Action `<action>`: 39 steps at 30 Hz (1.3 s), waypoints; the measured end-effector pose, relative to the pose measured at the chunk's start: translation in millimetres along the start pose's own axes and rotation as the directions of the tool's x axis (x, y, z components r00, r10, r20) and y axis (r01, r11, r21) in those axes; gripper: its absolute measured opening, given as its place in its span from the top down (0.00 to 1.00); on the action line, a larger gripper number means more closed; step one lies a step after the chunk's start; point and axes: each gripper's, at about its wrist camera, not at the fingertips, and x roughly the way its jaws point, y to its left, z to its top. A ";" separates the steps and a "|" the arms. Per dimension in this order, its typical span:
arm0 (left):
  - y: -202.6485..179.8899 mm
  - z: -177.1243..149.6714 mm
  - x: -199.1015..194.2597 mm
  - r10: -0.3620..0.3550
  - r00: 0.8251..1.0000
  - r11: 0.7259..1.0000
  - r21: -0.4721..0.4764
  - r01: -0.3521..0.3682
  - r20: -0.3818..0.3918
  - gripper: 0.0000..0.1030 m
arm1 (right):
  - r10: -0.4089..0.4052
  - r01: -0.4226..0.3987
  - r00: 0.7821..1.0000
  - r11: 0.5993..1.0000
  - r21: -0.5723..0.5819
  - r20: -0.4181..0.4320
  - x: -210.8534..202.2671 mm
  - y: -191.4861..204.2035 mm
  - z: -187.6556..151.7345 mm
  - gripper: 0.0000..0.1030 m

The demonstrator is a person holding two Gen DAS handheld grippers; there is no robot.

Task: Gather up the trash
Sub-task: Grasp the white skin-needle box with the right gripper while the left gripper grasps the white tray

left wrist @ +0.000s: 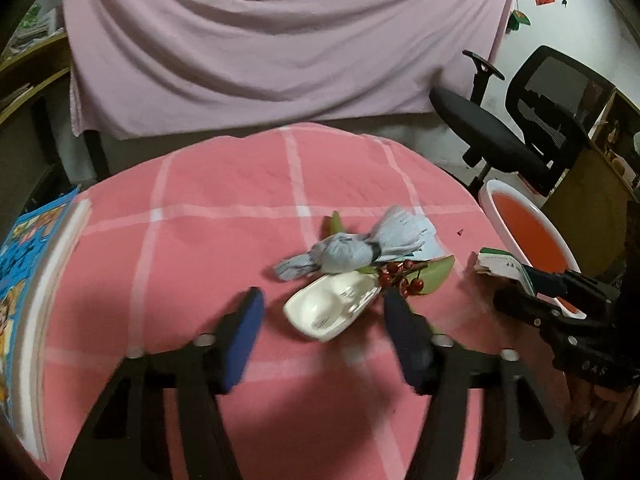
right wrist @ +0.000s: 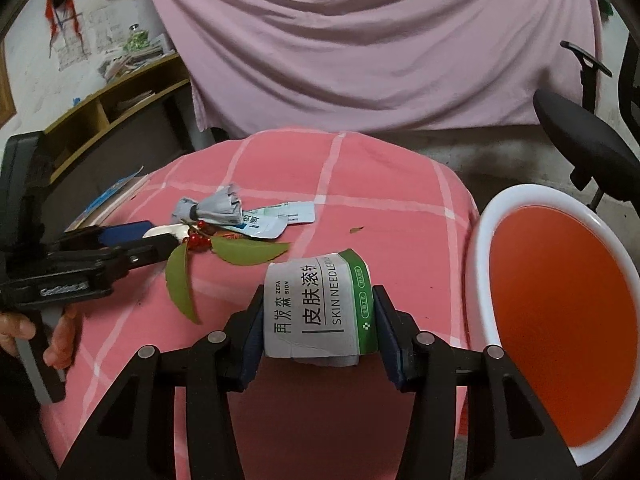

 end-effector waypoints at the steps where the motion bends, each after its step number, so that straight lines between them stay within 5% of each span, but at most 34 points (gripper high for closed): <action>1: -0.8 1.5 1.9 0.001 1.000 1.000 0.004 -0.001 -0.005 0.58 | 0.003 -0.003 1.000 1.000 0.001 -0.001 0.4 0.3 -0.1 0.54; 5: -8.0 -0.9 3.5 0.004 1.000 0.999 0.040 -0.003 -0.016 0.75 | 0.006 -0.006 1.000 1.000 0.004 0.004 -0.4 -2.7 0.3 0.54; 17: -11.3 -24.1 -27.8 0.037 0.996 0.999 -0.040 -0.034 0.085 0.75 | 0.028 -0.023 0.996 0.998 -0.053 0.087 -15.9 7.7 -2.8 0.55; 22: -11.4 -30.8 -50.4 0.069 0.979 0.993 -0.107 -0.049 0.190 0.75 | 0.043 -0.026 0.982 0.995 -0.092 0.183 -32.9 14.4 -6.4 0.55; 26: -29.1 -34.8 -69.4 0.106 0.948 0.993 -0.078 -0.087 0.299 0.75 | 0.039 -0.011 0.961 0.994 -0.105 0.272 -48.3 16.6 -10.1 0.55; 34: -74.0 -35.0 -92.3 0.073 0.894 0.997 -0.008 -0.077 0.441 0.75 | 0.012 0.076 0.863 0.985 -0.154 0.506 -90.1 24.0 -23.9 0.55; 39: -100.1 -25.9 -103.6 0.014 0.860 0.999 0.037 -0.039 0.510 0.75 | -0.023 0.132 0.779 0.983 -0.128 0.627 -118.8 16.2 -27.1 0.55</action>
